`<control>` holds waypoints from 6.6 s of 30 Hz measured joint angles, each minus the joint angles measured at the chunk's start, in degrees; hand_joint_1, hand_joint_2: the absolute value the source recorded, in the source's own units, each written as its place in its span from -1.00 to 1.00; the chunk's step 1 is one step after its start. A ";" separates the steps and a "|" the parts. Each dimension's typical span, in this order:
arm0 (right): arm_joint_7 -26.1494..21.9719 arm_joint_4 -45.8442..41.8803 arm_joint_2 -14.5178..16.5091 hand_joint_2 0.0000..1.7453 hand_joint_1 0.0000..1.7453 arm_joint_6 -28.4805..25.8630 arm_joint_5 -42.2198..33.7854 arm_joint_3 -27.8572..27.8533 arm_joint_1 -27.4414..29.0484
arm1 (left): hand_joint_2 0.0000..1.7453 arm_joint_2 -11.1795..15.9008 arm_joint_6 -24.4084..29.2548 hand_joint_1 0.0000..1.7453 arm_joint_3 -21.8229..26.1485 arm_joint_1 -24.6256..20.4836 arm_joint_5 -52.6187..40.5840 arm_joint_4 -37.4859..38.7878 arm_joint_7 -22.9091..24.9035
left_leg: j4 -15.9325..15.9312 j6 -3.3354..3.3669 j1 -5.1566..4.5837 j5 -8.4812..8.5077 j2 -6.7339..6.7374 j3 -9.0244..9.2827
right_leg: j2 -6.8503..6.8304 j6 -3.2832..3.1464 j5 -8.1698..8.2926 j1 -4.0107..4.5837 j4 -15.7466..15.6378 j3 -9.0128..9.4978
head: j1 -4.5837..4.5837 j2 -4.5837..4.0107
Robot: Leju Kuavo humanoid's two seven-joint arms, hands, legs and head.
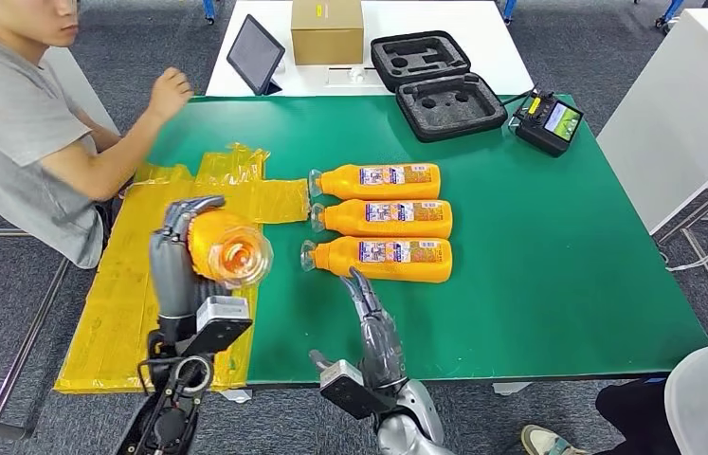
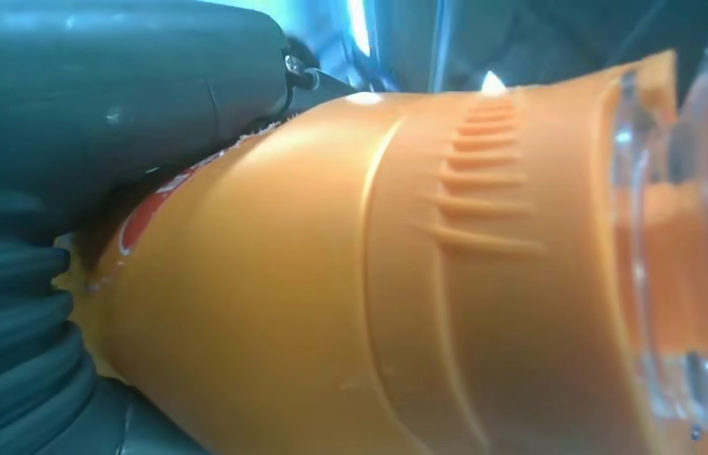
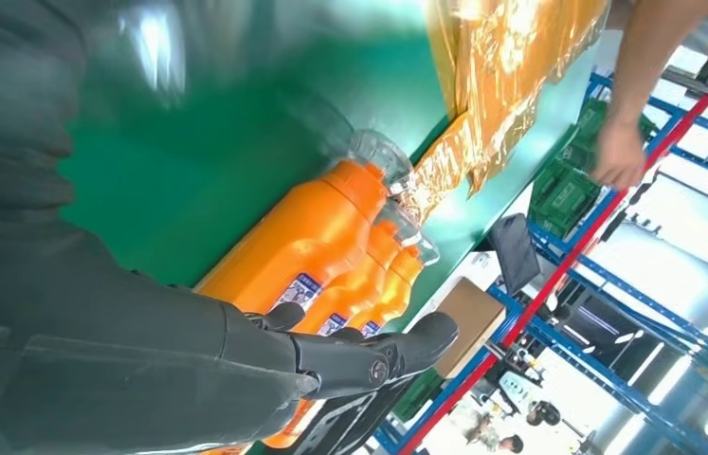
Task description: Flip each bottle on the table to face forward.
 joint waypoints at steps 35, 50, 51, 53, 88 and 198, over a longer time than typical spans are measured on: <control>-0.01 -0.11 -0.99 1.00 -1.00 0.02 -3.07 1.87 0.70 | 1.00 -0.86 0.02 1.00 12.67 -5.68 -50.75 19.41 30.81 | 0.00 0.00 -0.01 0.02 -0.02 -0.05 | -0.01 0.00 0.01 -0.01 0.00 -0.04 | 0.01 0.00; -0.01 0.87 -1.40 1.00 -1.00 0.08 -4.30 2.92 0.12 | 1.00 7.97 0.02 0.91 -4.07 -10.69 -50.89 32.36 49.26 | 0.00 0.01 0.00 0.05 -0.03 -0.07 | -0.02 0.00 0.01 -0.01 0.01 -0.04 | 0.02 0.00; -0.01 0.90 -1.41 1.00 -1.00 0.09 -4.36 2.92 0.12 | 1.00 8.18 0.02 0.86 -4.23 -11.20 -50.88 33.72 49.08 | 0.00 0.01 0.00 0.05 -0.02 -0.07 | -0.02 0.00 0.01 0.00 0.01 -0.04 | 0.01 0.00; -0.01 0.99 -1.45 1.00 -1.00 0.10 -4.53 2.93 0.09 | 1.00 8.43 0.02 0.82 -4.32 -11.92 -50.86 35.77 48.05 | 0.00 0.01 0.00 0.05 -0.02 -0.06 | -0.02 0.00 0.01 0.00 0.01 -0.04 | 0.02 0.00; -0.01 3.29 -1.96 1.00 -1.00 0.10 -7.08 4.35 -1.47 | -1.00 8.42 0.19 -0.99 -0.41 -18.38 -48.40 53.24 39.64 | 0.00 0.03 0.00 0.07 -0.09 0.05 | -0.11 0.00 0.01 -0.01 0.01 0.12 | 0.01 0.00; -0.08 -29.18 -5.88 0.50 -1.00 4.69 -23.54 -1.47 9.19 | 1.00 6.74 -11.54 -1.00 -13.49 3.59 18.43 11.31 3.13 | 0.00 0.02 -0.03 0.22 -0.42 -0.17 | -0.47 0.01 0.01 -0.05 -0.01 -0.02 | 0.01 0.00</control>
